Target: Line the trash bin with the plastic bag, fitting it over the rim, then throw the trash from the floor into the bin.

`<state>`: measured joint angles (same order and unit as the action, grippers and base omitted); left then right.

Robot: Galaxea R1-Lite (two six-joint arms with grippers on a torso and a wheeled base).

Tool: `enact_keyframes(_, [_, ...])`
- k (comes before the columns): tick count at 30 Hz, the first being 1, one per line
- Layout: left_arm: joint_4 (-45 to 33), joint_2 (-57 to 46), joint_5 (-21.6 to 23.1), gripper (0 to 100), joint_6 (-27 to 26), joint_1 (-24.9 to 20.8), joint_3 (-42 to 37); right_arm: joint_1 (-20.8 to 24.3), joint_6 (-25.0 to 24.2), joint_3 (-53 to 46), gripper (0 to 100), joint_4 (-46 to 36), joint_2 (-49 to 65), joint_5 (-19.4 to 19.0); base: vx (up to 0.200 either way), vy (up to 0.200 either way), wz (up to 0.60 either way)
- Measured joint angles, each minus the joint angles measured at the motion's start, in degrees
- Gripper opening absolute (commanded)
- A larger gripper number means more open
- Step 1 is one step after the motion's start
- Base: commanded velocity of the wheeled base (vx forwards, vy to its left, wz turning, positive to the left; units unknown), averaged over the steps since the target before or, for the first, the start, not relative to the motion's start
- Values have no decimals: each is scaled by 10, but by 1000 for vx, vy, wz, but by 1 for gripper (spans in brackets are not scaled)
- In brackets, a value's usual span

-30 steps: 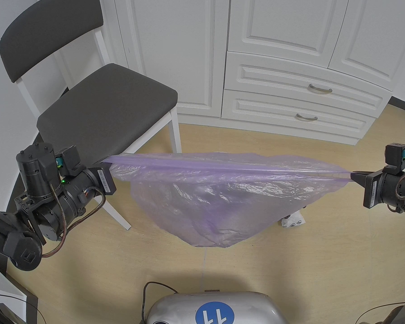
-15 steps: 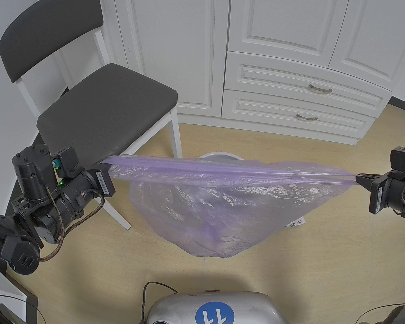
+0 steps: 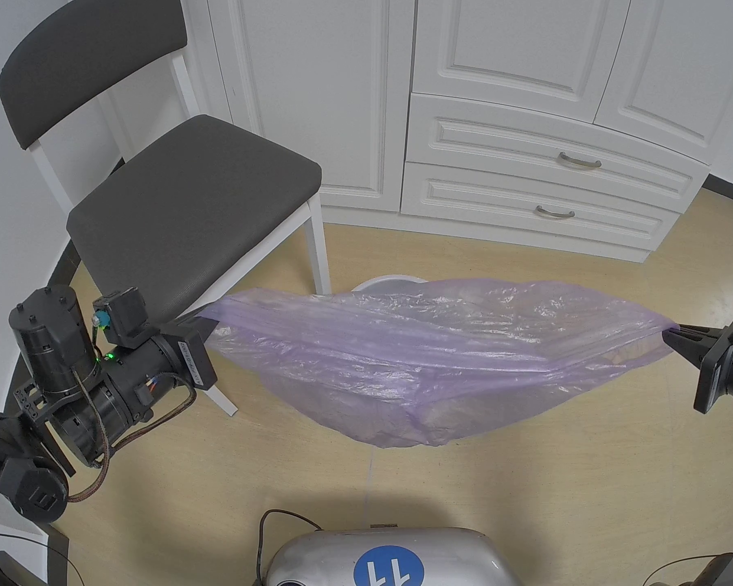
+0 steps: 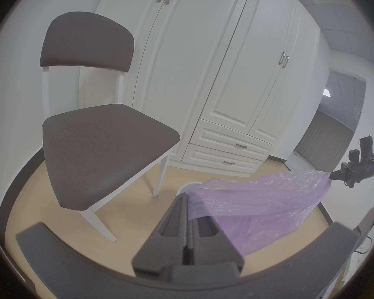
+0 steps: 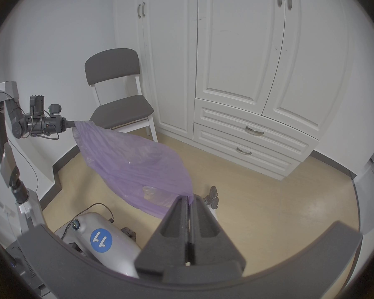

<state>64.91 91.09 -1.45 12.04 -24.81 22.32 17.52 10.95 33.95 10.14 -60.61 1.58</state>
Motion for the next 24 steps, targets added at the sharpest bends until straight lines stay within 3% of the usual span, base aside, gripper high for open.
enact_keyframes(5, [56,32,1,0,0,-8,0,3,2,-3,0,3,-12,-10,0,0,0])
enact_keyframes(13, [219,122,-1,0,0,-50,-2,40,-5,-5,0,13,-44,-13,0,0,0])
enact_keyframes(17, [236,154,-1,0,2,-79,0,74,-28,-9,0,58,-63,-13,0,0,0])
enact_keyframes(24, [233,174,-1,0,13,-128,12,154,-112,-25,0,168,-106,-14,0,0,0])
